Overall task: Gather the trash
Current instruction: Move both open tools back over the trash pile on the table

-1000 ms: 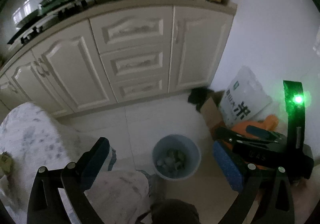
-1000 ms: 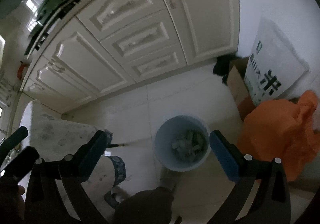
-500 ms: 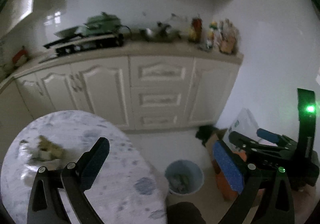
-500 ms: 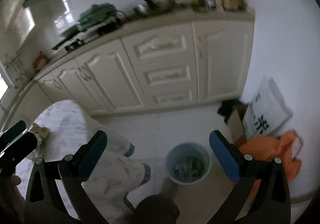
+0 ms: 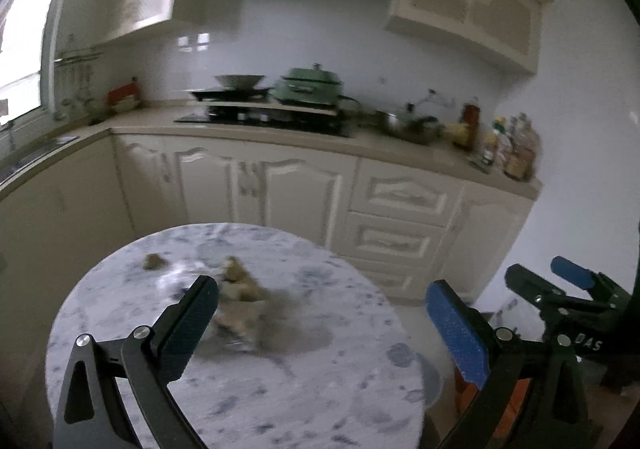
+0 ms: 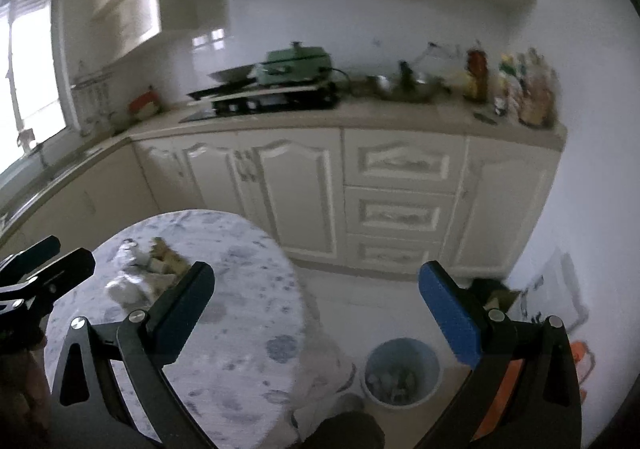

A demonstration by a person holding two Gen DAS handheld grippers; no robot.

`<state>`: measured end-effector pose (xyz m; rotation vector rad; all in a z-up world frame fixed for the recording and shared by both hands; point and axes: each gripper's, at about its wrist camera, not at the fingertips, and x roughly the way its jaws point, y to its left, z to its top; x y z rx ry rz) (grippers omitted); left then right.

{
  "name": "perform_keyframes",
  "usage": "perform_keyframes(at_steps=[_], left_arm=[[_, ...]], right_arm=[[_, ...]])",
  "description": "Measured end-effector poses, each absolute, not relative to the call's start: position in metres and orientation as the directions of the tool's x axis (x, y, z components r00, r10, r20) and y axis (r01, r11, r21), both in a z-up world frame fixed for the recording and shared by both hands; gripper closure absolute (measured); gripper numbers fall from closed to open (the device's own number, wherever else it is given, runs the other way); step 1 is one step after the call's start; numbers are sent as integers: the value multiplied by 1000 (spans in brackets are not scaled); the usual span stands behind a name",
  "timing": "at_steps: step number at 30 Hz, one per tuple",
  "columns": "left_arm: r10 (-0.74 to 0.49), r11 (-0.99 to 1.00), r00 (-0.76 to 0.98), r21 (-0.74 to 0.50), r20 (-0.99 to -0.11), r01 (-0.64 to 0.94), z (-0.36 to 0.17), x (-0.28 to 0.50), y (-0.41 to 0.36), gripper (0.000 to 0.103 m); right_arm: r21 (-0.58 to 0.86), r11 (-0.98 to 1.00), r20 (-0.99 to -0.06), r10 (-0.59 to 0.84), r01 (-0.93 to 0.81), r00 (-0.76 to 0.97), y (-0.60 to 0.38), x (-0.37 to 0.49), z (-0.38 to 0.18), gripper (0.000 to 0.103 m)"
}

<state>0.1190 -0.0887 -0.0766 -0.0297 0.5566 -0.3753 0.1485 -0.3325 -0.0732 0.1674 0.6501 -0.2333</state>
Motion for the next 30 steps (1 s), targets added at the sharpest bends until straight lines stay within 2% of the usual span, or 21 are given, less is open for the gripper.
perform_keyframes(at_steps=[14, 21, 30], left_arm=[[-200, 979, 863, -133, -464, 155, -76, 49, -10, 1], [-141, 987, 837, -137, -529, 79, -94, 45, 5, 1], [-119, 991, 763, -119, -635, 56, -115, 119, -1, 1]], right_arm=[[73, 994, -530, -31, 82, 847, -231, 146, -42, 0], [71, 997, -583, 31, 12, 812, -200, 169, -66, 0], [82, 996, -665, 71, -22, 744, -191, 210, -109, 0]])
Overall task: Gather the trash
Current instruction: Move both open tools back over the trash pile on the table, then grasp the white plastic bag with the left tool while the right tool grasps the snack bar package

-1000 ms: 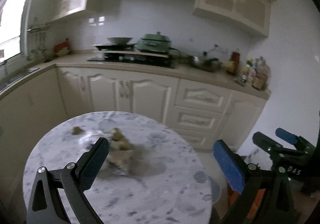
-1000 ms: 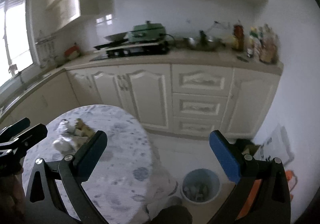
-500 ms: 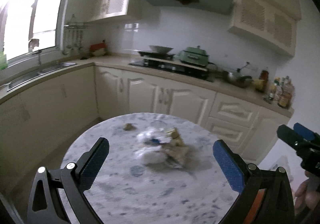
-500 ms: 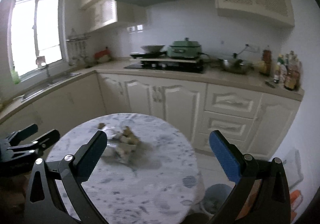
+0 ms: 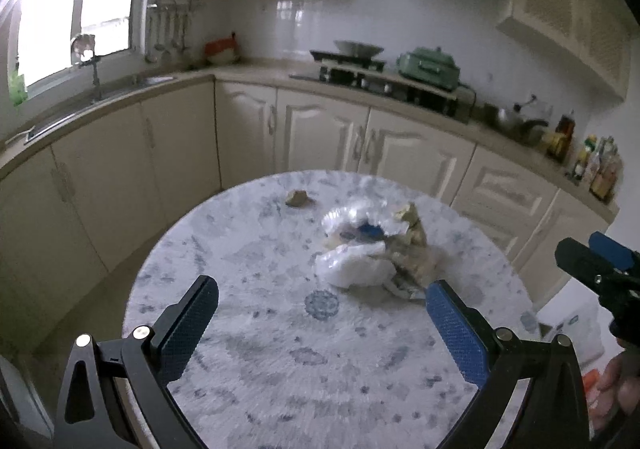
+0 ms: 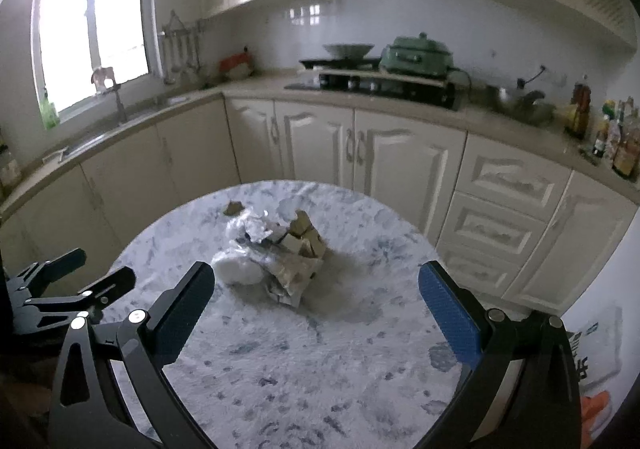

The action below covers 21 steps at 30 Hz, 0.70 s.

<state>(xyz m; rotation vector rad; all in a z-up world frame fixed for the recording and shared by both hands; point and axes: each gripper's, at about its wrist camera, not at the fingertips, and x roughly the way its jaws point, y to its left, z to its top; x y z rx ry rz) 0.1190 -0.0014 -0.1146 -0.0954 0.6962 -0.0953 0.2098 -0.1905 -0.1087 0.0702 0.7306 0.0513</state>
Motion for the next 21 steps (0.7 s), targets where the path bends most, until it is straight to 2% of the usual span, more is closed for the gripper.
perform_keyframes(at_steps=[15, 21], left_arm=[[-150, 989, 612, -114, -777, 98, -192, 272, -50, 1], [-187, 982, 598, -153, -780, 107, -213, 322, -53, 2]], right_arm=[[129, 992, -779, 93, 13, 621, -216, 274, -182, 0], [149, 989, -802, 105, 26, 588, -220, 293, -203, 0]])
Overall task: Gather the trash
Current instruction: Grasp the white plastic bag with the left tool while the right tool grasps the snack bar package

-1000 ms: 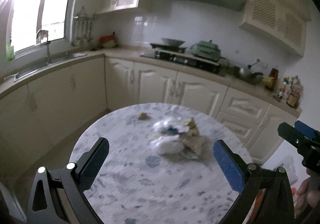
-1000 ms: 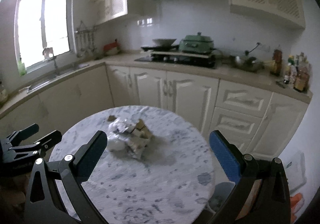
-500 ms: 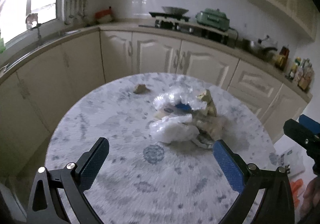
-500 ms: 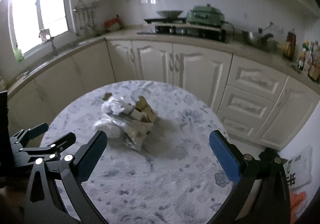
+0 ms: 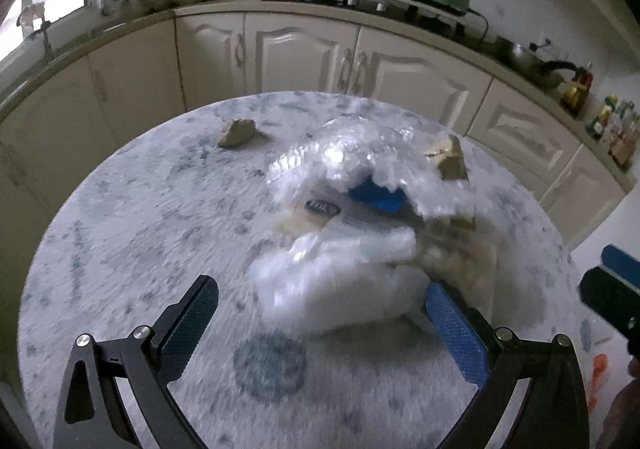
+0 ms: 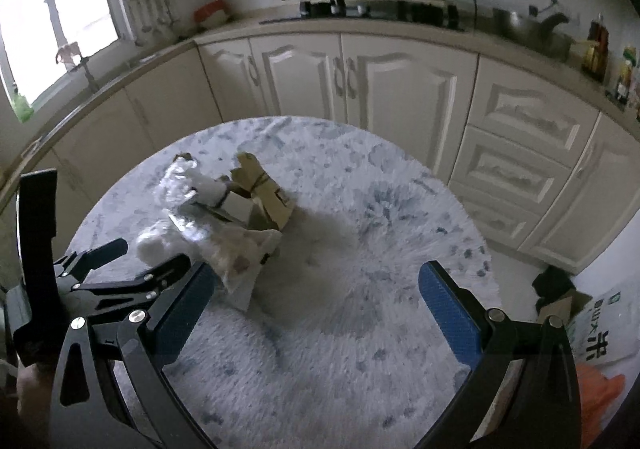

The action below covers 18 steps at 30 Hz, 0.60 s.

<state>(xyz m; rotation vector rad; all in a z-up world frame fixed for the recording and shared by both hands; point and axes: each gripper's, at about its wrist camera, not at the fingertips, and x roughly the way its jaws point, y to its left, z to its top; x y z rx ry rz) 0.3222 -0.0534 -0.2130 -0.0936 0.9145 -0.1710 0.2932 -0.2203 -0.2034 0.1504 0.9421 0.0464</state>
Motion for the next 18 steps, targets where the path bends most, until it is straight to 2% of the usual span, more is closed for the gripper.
perform_keyframes(at_steps=[1, 2, 8, 13, 18], left_arm=[[-200, 980, 597, -164, -777, 115, -218, 326, -53, 12], [-218, 976, 593, -184, -775, 118, -222, 333, -51, 35], [-245, 968, 601, -221, -761, 115, -230, 353, -26, 42], [-196, 979, 623, -190, -758, 77, -230, 351, -1, 44], [-135, 985, 637, -174, -759, 1, -230, 357, 26, 45]], right_arm=[[152, 988, -805, 109, 24, 583, -219, 296, -206, 0], [152, 988, -808, 113, 19, 578, -218, 299, -208, 0], [178, 983, -807, 174, -48, 564, -199, 313, -213, 0], [206, 968, -811, 250, -142, 529, -172, 331, -222, 0], [157, 960, -830, 255, -232, 495, -140, 350, -236, 3]])
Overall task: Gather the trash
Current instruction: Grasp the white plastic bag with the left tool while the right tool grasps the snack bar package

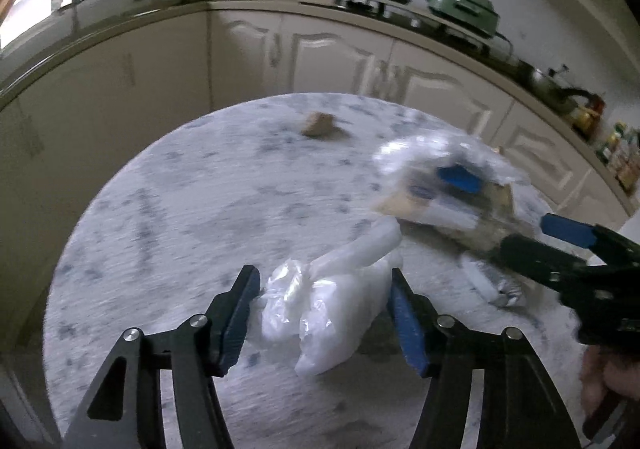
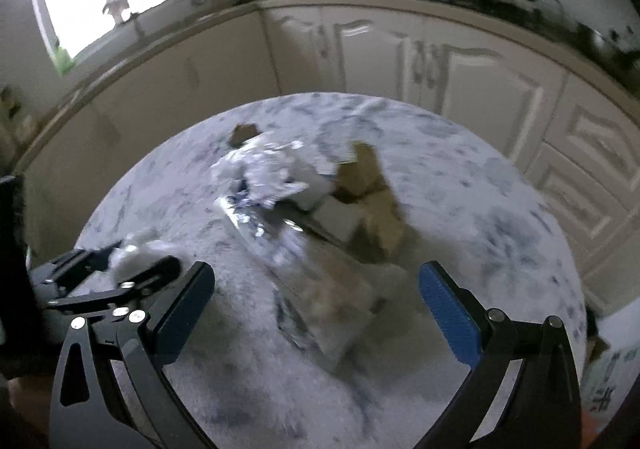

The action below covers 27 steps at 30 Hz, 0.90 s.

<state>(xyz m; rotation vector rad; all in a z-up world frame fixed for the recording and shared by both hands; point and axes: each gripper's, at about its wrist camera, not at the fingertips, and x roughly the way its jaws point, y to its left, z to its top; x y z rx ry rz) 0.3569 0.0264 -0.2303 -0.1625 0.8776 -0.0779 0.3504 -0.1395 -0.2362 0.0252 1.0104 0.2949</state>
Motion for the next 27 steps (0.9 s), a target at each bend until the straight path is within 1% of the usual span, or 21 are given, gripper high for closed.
perform_keyframes(at_steps=[1, 2, 3, 4, 6, 7, 9, 11, 13, 14, 16, 19, 20, 21, 23, 25, 27], left_arm=[[-129, 985, 640, -174, -757, -7, -232, 353, 27, 45], [-124, 985, 643, -174, -756, -15, -232, 356, 29, 47], [-118, 984, 644, -174, -756, -24, -232, 361, 32, 47], [-114, 984, 644, -173, -756, -29, -233, 365, 32, 47], [-109, 984, 646, -175, -755, -38, -233, 377, 37, 47], [-109, 984, 648, -176, -754, -39, -233, 374, 38, 47], [-104, 984, 652, -175, -751, -45, -236, 378, 39, 47], [-108, 982, 651, -181, -751, -46, -239, 379, 38, 47], [-105, 982, 652, -181, -751, -50, -242, 364, 33, 47], [-105, 982, 653, -182, -750, -51, -242, 369, 34, 47], [-105, 982, 659, -182, -745, -50, -238, 329, 33, 47], [-106, 982, 658, -182, -746, -48, -241, 317, 36, 47], [-106, 982, 656, -182, -747, -48, -241, 315, 36, 47], [-105, 982, 655, -181, -748, -50, -240, 310, 37, 47], [-103, 983, 659, -179, -745, -49, -237, 302, 38, 48], [-101, 983, 664, -177, -741, -47, -234, 297, 36, 48], [-109, 983, 670, -182, -734, -40, -231, 293, 35, 49]], right_arm=[[136, 960, -835, 244, -244, 492, -134, 354, -240, 5], [112, 960, -843, 228, -257, 487, -129, 357, -243, 10], [94, 957, -855, 219, -275, 471, -123, 361, -248, 19], [90, 954, -861, 218, -285, 459, -120, 363, -251, 24], [89, 950, -874, 219, -299, 435, -115, 363, -252, 43], [103, 946, -872, 235, -308, 430, -114, 361, -250, 47], [123, 935, -866, 264, -331, 424, -112, 355, -243, 50], [105, 931, -866, 258, -349, 429, -106, 351, -240, 50], [118, 925, -860, 277, -361, 429, -101, 351, -238, 50], [117, 926, -858, 276, -358, 432, -100, 353, -238, 49], [129, 922, -859, 288, -365, 423, -95, 357, -241, 49], [150, 921, -869, 296, -359, 396, -88, 370, -257, 50], [153, 921, -867, 299, -358, 399, -87, 372, -261, 59], [155, 922, -865, 300, -356, 402, -86, 373, -262, 63], [197, 913, -855, 338, -357, 394, -88, 368, -258, 64], [216, 903, -841, 365, -371, 399, -90, 357, -252, 69], [250, 897, -831, 392, -365, 394, -95, 346, -248, 70]])
